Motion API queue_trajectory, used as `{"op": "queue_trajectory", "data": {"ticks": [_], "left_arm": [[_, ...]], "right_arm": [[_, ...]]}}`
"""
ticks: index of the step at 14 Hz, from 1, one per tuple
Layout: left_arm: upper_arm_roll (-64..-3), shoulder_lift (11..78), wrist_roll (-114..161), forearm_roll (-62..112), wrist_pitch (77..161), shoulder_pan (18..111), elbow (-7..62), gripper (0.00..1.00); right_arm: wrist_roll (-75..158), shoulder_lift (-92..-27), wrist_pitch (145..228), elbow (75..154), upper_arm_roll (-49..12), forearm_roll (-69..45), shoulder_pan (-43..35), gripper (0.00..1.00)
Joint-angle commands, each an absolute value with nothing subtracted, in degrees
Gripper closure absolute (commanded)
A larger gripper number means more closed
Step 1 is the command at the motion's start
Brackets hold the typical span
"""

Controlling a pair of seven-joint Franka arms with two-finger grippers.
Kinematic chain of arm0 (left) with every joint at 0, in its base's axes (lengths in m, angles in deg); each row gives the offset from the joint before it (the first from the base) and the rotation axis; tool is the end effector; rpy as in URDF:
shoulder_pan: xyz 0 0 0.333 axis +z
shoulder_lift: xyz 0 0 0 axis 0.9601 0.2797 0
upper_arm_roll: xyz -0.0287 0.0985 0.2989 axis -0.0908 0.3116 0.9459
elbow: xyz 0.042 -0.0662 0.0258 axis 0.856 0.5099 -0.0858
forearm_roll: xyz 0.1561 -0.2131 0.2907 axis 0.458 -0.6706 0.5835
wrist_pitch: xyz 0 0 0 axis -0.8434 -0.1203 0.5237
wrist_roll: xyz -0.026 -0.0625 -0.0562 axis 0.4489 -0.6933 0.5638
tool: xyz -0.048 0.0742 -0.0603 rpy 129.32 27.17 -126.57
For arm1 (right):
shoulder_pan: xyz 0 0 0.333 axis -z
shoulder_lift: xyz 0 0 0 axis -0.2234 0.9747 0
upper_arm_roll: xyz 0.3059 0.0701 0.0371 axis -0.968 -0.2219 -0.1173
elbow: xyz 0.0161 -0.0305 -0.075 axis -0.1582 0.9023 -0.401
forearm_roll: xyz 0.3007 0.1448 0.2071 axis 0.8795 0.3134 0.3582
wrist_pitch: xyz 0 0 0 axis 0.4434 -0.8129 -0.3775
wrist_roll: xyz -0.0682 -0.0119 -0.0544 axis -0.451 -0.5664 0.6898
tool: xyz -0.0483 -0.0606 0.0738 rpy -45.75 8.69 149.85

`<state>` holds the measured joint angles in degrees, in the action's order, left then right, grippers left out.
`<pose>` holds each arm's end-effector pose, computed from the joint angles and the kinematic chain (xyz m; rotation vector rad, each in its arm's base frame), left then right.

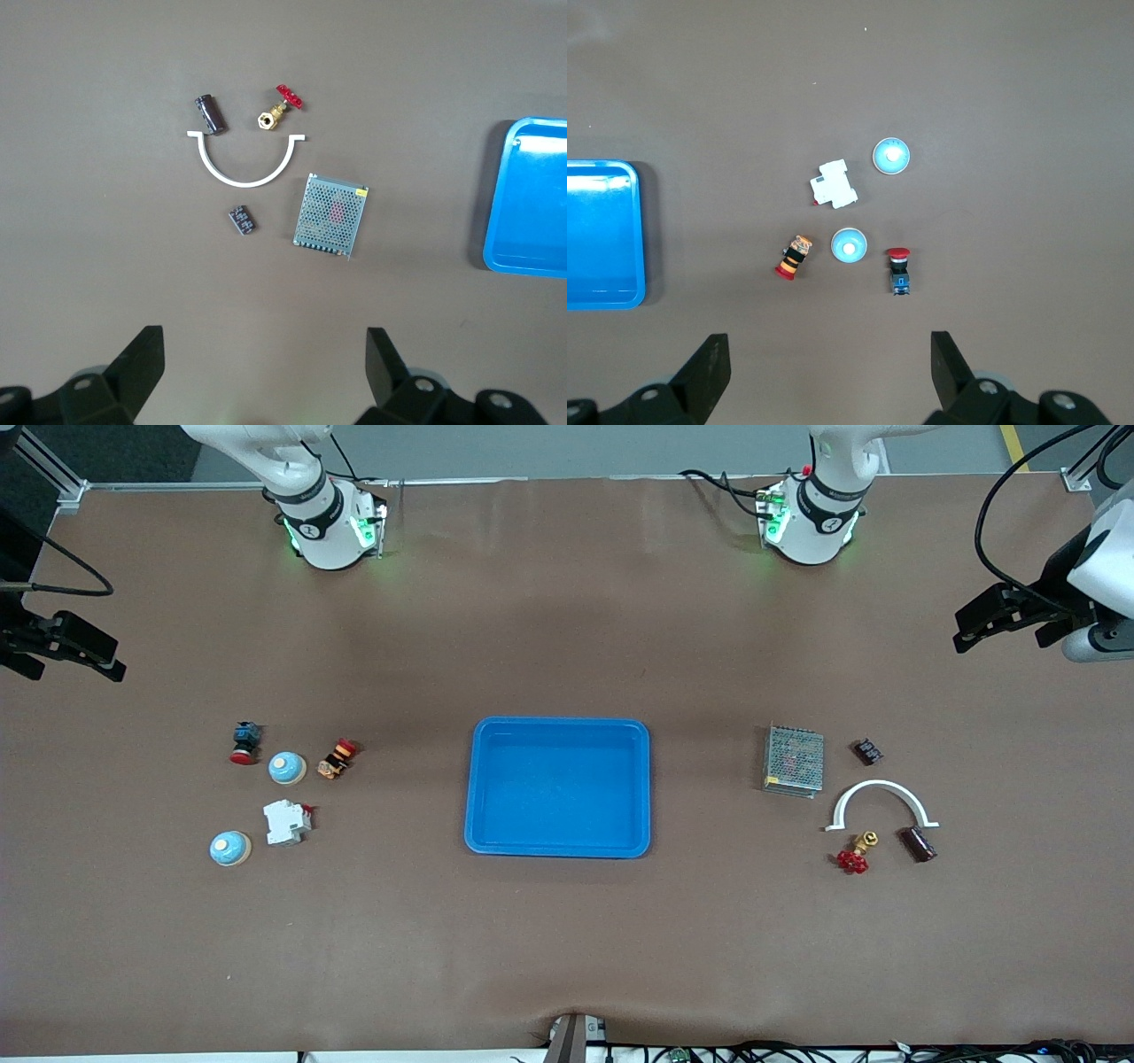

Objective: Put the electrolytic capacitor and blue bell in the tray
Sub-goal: 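Reach the left gripper to the black capacitor while the right gripper reaches the bell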

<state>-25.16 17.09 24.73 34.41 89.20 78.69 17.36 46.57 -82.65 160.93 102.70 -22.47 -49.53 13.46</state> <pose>0.5381 -0.0471 0.6394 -3.1285 -0.0755 0.0143 0.5583 -0.0188 0.6430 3.1352 -0.0534 0.0645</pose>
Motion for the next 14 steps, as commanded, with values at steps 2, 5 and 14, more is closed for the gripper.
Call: {"op": "queue_trajectory", "data": {"ticks": [2, 5, 14], "left_arm": [[-25.0, 18.1, 23.9, 35.4, 88.1, 78.9, 16.3, 0.00], [-24.7, 20.6, 24.3, 35.4, 88.2, 79.8, 16.3, 0.00], [-24.6, 36.8, 26.1, 38.5, 106.1, 86.4, 20.4, 0.00]], "right_arm": [[47.1, -82.5, 160.6, 101.8, -22.8, -49.5, 13.9, 0.00], [47.2, -82.5, 160.6, 101.8, -22.8, -49.3, 13.9, 0.00], [47.0, -82.5, 160.6, 101.8, -22.8, -49.1, 14.0, 0.00]]}}
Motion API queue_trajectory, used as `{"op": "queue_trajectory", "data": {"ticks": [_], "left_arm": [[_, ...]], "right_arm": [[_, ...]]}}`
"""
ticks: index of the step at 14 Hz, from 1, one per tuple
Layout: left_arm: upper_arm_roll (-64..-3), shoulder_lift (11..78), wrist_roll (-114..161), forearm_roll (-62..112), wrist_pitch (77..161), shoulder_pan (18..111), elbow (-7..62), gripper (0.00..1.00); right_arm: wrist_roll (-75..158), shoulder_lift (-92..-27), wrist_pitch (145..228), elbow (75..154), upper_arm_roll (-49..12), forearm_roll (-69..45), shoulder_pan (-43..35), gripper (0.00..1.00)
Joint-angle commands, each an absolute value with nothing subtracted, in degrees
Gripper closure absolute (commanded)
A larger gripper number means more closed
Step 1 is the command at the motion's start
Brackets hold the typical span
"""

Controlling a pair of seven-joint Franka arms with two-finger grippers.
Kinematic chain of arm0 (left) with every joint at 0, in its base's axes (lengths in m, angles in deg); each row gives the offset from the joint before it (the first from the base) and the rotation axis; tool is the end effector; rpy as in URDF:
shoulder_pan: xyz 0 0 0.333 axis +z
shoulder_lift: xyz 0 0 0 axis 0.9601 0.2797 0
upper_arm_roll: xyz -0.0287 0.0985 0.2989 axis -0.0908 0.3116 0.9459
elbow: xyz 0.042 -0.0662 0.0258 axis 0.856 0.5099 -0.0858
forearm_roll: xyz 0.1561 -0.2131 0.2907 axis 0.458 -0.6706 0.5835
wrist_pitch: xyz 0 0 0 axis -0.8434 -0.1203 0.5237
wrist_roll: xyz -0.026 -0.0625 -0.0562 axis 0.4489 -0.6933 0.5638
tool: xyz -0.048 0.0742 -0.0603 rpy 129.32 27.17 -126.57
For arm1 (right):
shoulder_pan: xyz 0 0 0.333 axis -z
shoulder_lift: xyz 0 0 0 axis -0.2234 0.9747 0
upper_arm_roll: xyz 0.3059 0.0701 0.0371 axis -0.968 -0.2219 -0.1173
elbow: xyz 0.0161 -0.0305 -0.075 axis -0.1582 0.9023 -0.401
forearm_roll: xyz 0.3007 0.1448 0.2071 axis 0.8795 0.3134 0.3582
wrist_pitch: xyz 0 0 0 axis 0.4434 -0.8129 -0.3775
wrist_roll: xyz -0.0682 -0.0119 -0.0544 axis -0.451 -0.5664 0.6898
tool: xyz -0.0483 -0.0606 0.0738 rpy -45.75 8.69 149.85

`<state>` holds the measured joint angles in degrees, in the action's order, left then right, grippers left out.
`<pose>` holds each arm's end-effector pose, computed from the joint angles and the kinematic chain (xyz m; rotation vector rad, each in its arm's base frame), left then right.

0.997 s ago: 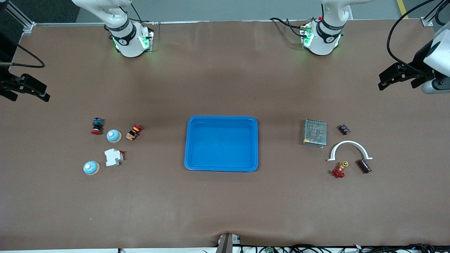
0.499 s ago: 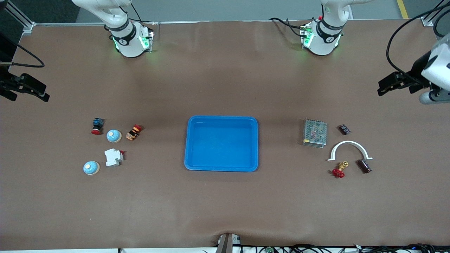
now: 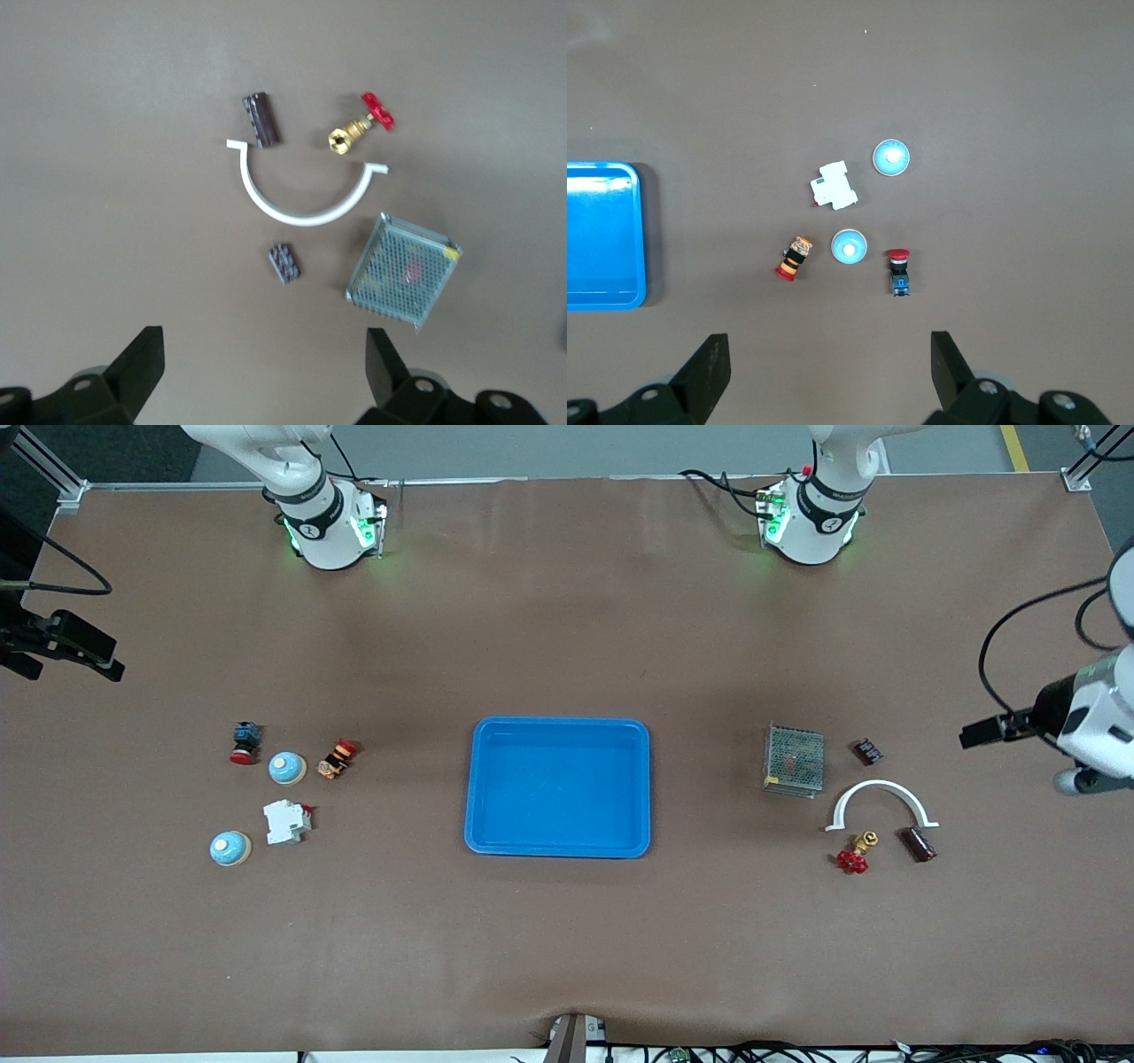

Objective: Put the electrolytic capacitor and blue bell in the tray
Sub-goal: 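Reach the left gripper to the black capacitor while the right gripper reaches the bell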

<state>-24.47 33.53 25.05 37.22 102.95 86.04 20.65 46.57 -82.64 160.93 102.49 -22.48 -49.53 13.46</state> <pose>0.6234 0.0475 0.4652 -3.1064 -0.2852 0.1722 0.5584 -0.0187 0.6447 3.1351 -0.0531 0.0700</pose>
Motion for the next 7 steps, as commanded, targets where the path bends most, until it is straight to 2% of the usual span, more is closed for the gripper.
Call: {"op": "queue_trajectory", "data": {"ticks": [1, 5, 7], "left_arm": [[-24.6, 38.9, 27.6, 39.2, 108.4, 87.0, 20.2, 0.00], [-24.6, 46.6, 29.0, 39.9, 118.4, 88.3, 20.0, 0.00], [-24.4, 50.8, 29.2, 40.9, 123.5, 89.3, 19.6, 0.06]], "right_arm": [[47.0, -82.5, 160.6, 101.8, -22.8, -49.1, 14.0, 0.00], [46.7, -81.5, 161.0, 101.8, -22.9, -48.8, 13.4, 0.00], [46.6, -79.5, 161.2, 101.8, -23.2, -48.6, 12.0, 0.00]]}}
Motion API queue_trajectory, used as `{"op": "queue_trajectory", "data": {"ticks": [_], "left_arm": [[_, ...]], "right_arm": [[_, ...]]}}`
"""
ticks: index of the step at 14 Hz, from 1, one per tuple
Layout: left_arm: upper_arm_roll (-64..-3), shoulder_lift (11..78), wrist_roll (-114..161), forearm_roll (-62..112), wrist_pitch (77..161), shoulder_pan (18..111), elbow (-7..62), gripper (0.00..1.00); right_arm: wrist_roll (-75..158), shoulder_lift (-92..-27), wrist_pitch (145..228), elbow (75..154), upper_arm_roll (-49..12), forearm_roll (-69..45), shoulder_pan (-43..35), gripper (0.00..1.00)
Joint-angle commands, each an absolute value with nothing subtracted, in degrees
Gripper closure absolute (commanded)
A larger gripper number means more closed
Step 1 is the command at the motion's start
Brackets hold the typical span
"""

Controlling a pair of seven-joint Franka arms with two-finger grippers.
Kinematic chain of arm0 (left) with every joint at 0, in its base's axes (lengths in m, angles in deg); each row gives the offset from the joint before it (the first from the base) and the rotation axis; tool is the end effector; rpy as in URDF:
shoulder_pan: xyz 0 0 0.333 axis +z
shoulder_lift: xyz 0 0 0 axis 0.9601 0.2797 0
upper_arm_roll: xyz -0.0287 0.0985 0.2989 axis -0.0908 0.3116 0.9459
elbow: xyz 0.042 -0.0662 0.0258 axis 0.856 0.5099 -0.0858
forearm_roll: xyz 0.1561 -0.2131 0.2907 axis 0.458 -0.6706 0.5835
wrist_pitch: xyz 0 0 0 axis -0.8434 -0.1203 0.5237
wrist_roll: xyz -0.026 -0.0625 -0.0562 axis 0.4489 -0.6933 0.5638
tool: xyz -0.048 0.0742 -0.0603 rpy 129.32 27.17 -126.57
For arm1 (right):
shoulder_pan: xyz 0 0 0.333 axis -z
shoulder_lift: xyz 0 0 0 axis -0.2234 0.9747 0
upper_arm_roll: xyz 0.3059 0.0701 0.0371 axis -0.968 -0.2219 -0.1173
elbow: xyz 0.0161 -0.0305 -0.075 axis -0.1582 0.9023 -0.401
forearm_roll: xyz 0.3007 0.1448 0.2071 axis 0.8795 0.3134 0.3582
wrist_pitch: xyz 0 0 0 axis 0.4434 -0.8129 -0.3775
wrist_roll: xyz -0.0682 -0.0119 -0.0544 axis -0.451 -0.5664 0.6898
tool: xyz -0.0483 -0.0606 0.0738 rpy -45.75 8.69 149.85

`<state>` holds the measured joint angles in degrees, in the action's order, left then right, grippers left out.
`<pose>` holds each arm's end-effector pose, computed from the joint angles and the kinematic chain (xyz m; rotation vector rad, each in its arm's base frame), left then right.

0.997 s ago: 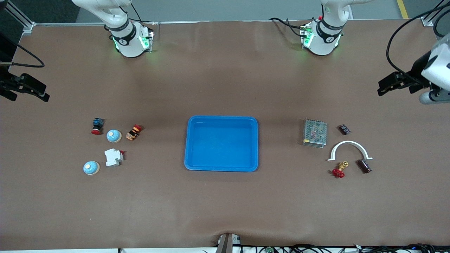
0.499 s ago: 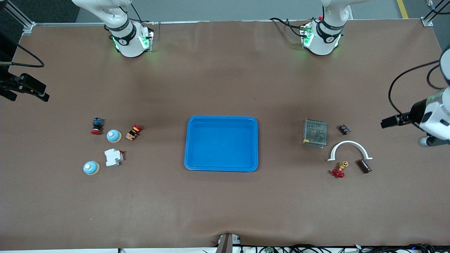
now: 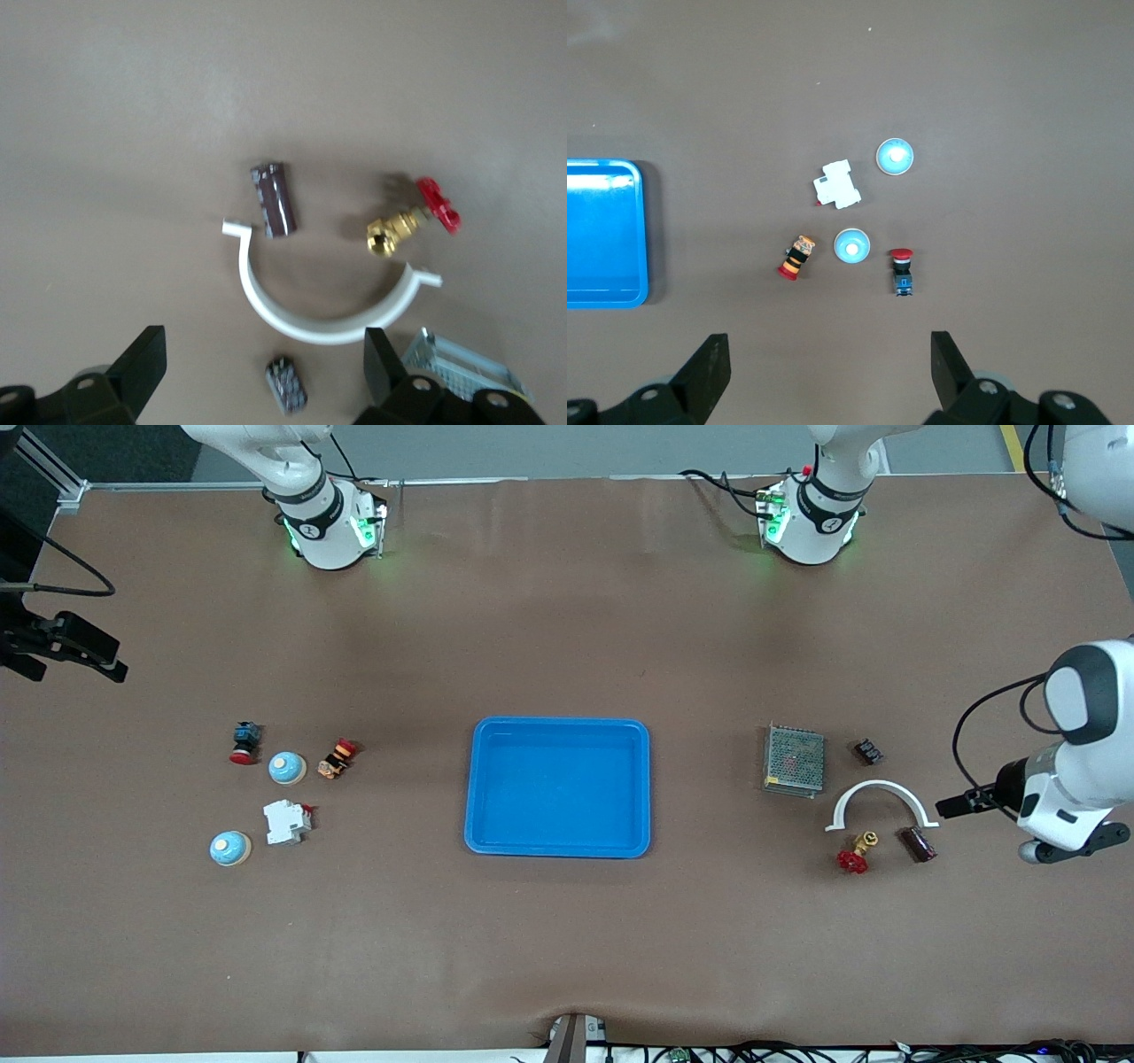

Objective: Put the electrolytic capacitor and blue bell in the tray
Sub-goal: 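Reach the left gripper to the black capacitor while the right gripper reaches the bell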

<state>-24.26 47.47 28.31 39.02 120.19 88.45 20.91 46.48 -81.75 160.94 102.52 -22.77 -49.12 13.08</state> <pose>0.6691 0.0844 0.3294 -3.1094 -0.4224 0.0854 0.5634 -0.0115 0.6357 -3.1391 0.0322 -0.0453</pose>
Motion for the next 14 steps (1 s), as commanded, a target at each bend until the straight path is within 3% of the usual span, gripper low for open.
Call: {"op": "queue_trajectory", "data": {"ticks": [1, 9, 12, 14], "left_arm": [[-24.4, 52.8, 29.2, 41.7, 126.2, 89.4, 19.6, 0.08], [-23.5, 61.4, 32.3, 42.0, 136.0, 88.8, 18.2, 0.30], [-23.4, 63.1, 32.4, 42.0, 138.3, 88.9, 18.2, 0.39], [-23.5, 63.6, 32.3, 42.0, 138.6, 88.9, 18.2, 0.52]], "right_arm": [[46.6, -78.1, 161.3, 101.8, -23.2, -48.8, 10.2, 0.00], [42.1, -66.5, 168.9, 102.8, -23.2, -49.9, 1.8, 0.00], [23.4, -61.5, 173.6, 102.8, -22.8, -50.8, 5.2, 0.00], [13.4, -58.3, 177.0, 102.8, -22.8, -50.7, 8.3, 0.00]]}}
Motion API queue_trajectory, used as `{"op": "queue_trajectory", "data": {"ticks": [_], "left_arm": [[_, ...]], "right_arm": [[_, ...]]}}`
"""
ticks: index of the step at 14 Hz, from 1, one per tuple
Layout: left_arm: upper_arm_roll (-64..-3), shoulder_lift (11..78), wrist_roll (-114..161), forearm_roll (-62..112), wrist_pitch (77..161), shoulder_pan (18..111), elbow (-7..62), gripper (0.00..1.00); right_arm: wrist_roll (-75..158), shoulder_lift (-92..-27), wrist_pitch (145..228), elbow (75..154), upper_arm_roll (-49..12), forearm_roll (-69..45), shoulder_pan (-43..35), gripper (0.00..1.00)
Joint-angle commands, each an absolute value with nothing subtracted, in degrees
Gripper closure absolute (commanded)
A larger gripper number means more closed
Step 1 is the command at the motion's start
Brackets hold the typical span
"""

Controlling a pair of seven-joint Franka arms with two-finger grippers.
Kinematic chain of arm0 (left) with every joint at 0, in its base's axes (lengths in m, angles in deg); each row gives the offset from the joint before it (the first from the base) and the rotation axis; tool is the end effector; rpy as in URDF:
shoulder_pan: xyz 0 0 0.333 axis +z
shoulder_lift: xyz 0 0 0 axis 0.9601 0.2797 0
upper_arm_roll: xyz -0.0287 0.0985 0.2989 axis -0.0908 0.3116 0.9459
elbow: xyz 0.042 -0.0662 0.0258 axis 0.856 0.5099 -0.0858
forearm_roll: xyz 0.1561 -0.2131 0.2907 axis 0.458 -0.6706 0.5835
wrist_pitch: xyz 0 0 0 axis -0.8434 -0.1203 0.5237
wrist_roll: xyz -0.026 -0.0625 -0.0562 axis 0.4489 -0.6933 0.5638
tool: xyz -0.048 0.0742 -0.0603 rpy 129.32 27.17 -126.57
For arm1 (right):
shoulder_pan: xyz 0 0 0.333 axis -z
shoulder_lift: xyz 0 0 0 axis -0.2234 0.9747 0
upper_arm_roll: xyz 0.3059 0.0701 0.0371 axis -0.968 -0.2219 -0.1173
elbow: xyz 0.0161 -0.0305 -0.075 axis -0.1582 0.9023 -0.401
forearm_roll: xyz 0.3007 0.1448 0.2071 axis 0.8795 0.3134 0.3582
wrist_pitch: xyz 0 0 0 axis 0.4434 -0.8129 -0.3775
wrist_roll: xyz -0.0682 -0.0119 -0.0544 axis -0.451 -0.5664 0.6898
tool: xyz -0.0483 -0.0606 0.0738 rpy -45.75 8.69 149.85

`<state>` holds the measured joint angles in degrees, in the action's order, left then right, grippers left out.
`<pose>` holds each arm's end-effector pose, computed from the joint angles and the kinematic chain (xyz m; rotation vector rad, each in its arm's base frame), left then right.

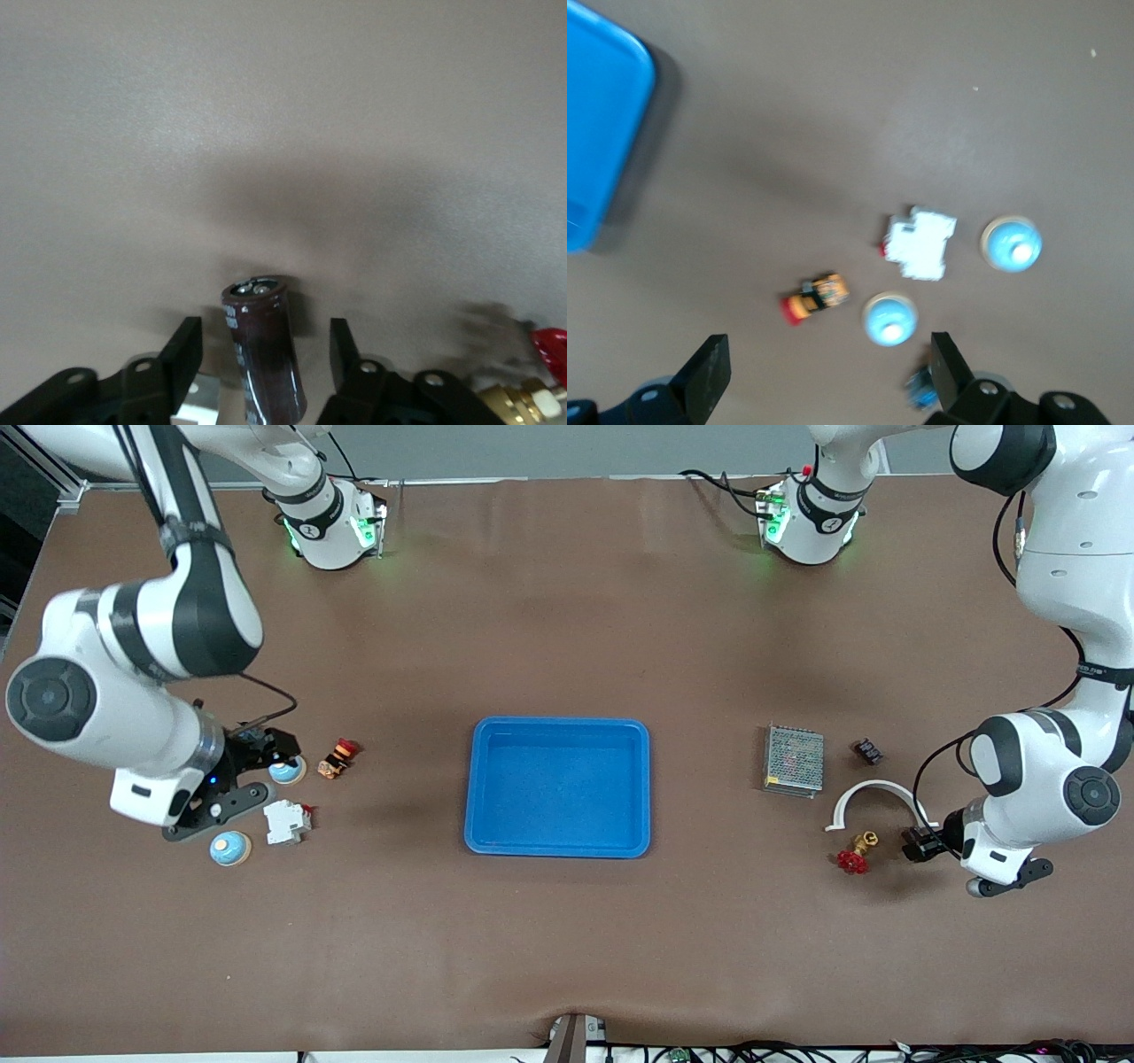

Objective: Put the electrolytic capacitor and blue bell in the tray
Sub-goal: 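Grasp the capacitor with the left gripper while the right gripper grasps the bell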

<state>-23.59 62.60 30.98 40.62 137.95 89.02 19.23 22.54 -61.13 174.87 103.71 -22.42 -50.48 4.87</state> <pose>0.6897 0.0991 0.1879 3.0802 0.5031 0.0348 0.6559 0.0768 0.4238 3.0101 0.8362 -0.1747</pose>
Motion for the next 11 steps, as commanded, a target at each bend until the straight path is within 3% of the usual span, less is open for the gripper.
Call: {"op": "queue_trajectory", "data": {"ticks": [1, 2, 3, 7, 11], "left_arm": [[-23.5, 63.6, 32.3, 42.0, 138.6, 88.9, 18.2, 0.65], [-23.5, 63.4, 32.3, 42.0, 138.6, 88.8, 18.2, 0.86], [-23.4, 63.1, 32.2, 42.1, 138.6, 88.8, 18.2, 1.00], [-23.5, 60.3, 32.2, 42.2, 136.7, 88.7, 18.2, 1.00], [-24.3, 54.5, 36.9, 42.1, 130.2, 85.5, 18.5, 1.00]], "right_arm": [[8.5, -56.7, 179.0, 102.8, -22.9, -50.7, 10.0, 0.00], [4.0, -55.3, 181.0, 102.9, -22.9, -50.7, 11.1, 0.00], [0.0, -53.9, 182.9, 103.4, -22.9, -50.6, 12.4, 0.00], [-11.1, -51.4, 193.5, 108.3, -22.9, -50.6, 15.5, 0.00], [-19.4, -48.1, 198.5, 108.3, -22.9, -50.6, 17.5, 0.00]]}}
